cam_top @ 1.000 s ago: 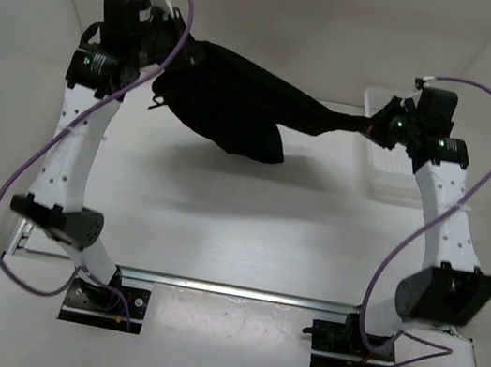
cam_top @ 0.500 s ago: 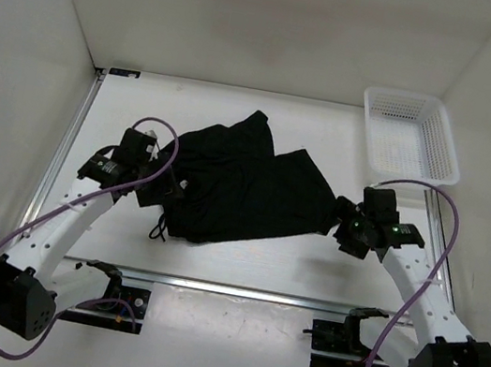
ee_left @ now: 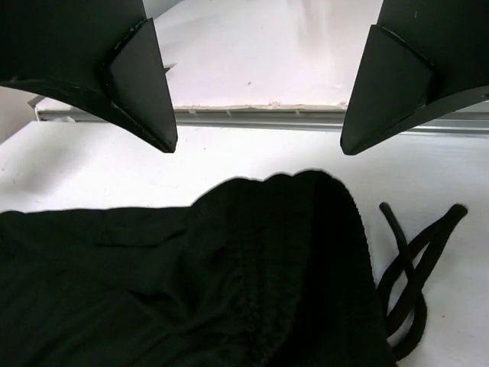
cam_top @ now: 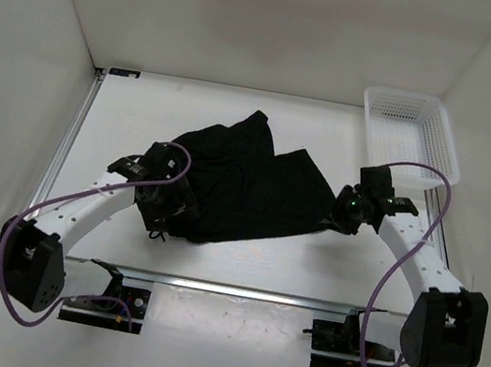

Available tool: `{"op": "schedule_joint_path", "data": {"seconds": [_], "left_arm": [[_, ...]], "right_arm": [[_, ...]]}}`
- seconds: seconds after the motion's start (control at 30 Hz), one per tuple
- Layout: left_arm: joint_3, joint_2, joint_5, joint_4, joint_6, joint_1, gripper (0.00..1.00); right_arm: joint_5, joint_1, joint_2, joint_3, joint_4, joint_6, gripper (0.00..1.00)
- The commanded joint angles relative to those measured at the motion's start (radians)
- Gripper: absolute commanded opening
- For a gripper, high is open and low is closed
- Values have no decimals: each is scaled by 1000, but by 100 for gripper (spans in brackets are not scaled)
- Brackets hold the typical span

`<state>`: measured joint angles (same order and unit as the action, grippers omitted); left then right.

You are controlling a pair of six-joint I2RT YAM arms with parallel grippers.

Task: Fold and stack the shorts
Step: Flatten the shorts out

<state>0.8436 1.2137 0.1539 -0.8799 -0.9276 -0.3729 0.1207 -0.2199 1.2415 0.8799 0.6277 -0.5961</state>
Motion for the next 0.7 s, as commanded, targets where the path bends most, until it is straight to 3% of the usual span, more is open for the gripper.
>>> {"op": "schedule_joint_path", "data": {"seconds": [0.0,0.07,0.13,0.17,0.27,0.3,0.37,0.4,0.53,0.6,0.67], "left_arm": [[11,27,-17,36,-37,-9,98],[2,56,-7,45,-28,-18,93],[-8,107,6,71,-28,-40,84],[-8,124,6,71,-19,-53,73],[1,188,15,71,-8,-75,53],[2,201,15,71,-8,-75,33],[2,219,15,71,1,-84,14],[2,219,4,71,1,-84,10],[-8,164,-5,71,1,-84,10],[12,146,-14,62,1,-84,10],[47,135,-46,19,24,-72,10]], "right_arm": [[111,22,45,14,-23,3,48],[111,31,87,14,-36,-19,75],[111,42,137,14,-49,-51,77],[111,51,157,14,-71,-60,77],[125,73,258,14,-120,-91,75],[125,73,285,14,-132,-91,74],[139,73,348,36,-164,-100,74],[139,73,361,36,-175,-100,74],[105,73,417,47,-195,-110,67],[94,73,430,56,-210,-120,59],[80,73,457,76,-223,-120,32]]}}
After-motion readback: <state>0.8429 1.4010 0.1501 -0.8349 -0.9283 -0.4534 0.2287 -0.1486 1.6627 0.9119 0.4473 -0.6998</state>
